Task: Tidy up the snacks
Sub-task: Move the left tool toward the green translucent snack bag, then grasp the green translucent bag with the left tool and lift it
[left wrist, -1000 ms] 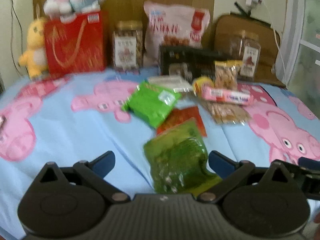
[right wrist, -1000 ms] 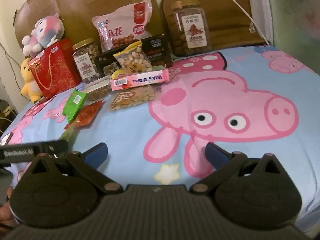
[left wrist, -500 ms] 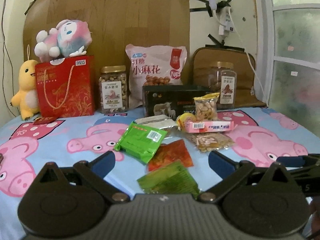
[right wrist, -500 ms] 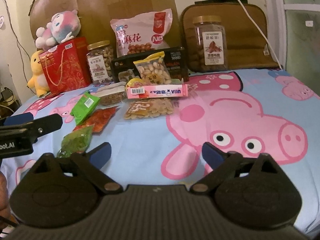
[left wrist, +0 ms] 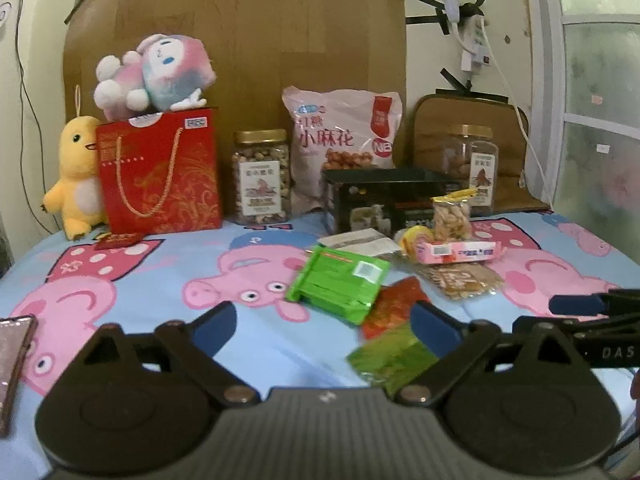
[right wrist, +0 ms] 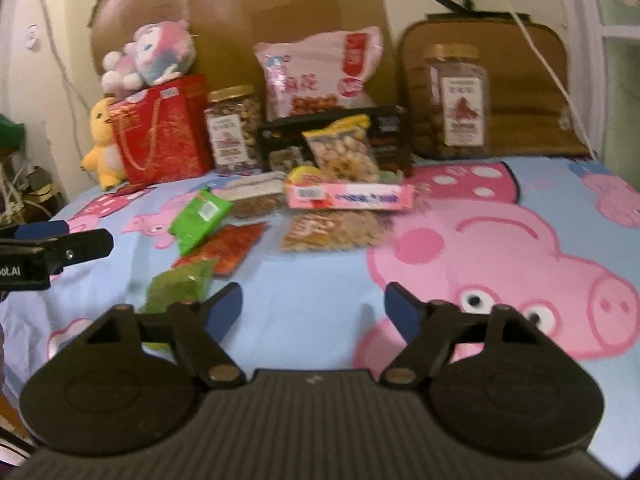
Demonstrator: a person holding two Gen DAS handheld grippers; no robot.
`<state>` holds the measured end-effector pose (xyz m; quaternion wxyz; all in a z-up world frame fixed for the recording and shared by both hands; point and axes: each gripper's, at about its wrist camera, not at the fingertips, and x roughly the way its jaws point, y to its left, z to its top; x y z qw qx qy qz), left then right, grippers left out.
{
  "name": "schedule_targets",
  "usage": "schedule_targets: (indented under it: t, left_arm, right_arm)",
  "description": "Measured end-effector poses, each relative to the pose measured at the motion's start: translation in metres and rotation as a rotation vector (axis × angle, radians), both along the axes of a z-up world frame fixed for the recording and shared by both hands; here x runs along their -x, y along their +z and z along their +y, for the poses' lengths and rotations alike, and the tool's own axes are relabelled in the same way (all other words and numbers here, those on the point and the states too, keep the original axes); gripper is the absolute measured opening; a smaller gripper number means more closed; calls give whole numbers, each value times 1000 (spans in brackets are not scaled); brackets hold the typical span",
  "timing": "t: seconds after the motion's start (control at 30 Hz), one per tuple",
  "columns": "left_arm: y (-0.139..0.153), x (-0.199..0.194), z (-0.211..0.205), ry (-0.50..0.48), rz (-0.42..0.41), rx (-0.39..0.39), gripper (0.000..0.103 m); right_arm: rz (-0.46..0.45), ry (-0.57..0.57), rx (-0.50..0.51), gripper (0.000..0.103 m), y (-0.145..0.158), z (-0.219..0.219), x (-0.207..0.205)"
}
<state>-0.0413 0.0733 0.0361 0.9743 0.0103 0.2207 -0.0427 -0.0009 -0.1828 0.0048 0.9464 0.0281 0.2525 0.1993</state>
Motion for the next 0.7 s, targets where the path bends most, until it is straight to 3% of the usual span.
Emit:
schedule_targets:
  t: [0.13, 0.37, 0.5, 0.6, 0.7]
  left_arm:
    - [0, -12, 8, -40, 78, 46, 82]
    - [-15, -40, 18, -152, 279, 287, 62]
    - [-28, -50, 19, -214, 371, 398, 61]
    - [-37, -55, 12, -224, 403, 421, 61]
    - [-36, -60, -1, -218, 391, 383, 62]
  right_arm:
    - [-19, 108, 17, 70, 4, 16, -3]
    - [26, 312, 37, 71, -3, 42, -7]
    - [49, 412, 74, 71, -10, 55, -6]
    - [61, 432, 122, 71, -19, 67, -8]
    - [40, 427, 133, 55, -20, 70, -10]
